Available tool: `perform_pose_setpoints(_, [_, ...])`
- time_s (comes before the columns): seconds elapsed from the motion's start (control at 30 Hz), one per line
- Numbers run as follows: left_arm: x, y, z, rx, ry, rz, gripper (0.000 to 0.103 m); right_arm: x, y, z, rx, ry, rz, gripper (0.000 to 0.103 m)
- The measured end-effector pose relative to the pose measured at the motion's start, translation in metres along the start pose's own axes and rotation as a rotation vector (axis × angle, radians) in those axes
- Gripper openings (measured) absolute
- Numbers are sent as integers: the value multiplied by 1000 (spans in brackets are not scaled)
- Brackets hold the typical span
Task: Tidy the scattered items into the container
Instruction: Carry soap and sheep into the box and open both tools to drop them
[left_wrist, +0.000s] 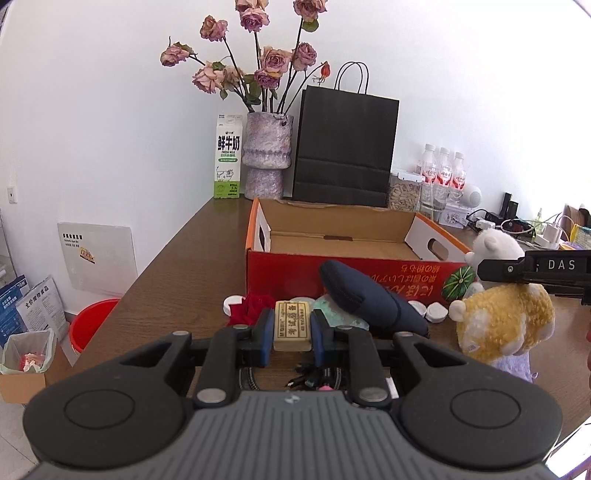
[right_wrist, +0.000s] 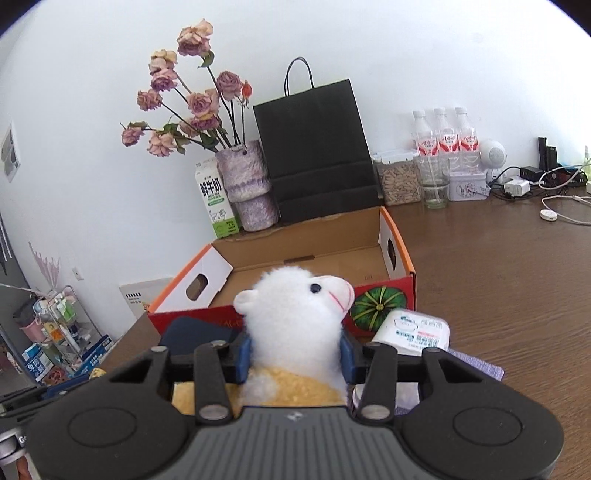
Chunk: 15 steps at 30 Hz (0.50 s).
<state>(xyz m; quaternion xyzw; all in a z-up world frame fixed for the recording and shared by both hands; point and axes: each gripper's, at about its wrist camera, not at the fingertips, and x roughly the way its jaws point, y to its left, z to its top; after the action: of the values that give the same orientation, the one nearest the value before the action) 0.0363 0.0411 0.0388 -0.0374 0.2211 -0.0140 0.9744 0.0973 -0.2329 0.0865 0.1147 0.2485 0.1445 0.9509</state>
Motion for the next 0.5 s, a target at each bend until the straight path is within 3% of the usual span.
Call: perform_pose_setpoints(0.5, [42,-10,78,-51,-155,-22,21,43,14,63,-54,-230,-16,44])
